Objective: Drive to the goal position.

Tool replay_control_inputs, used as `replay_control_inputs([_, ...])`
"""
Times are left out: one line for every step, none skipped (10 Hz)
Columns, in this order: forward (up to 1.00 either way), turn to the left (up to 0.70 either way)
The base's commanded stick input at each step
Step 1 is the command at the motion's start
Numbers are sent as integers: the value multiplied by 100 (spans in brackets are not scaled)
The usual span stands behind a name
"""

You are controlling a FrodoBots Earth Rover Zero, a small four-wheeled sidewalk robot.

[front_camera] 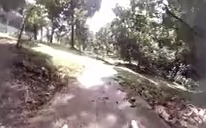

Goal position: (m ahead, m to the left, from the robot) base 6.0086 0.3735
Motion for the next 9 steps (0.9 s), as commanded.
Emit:
replay_control_inputs([85, 0])
replay_control_inputs([85, 0])
replay_control_inputs([85, 0])
replay_control_inputs([85, 0])
replay_control_inputs([85, 0])
replay_control_inputs([85, 0])
replay_control_inputs([85, 0])
replay_control_inputs([85, 0])
replay_control_inputs([85, 0])
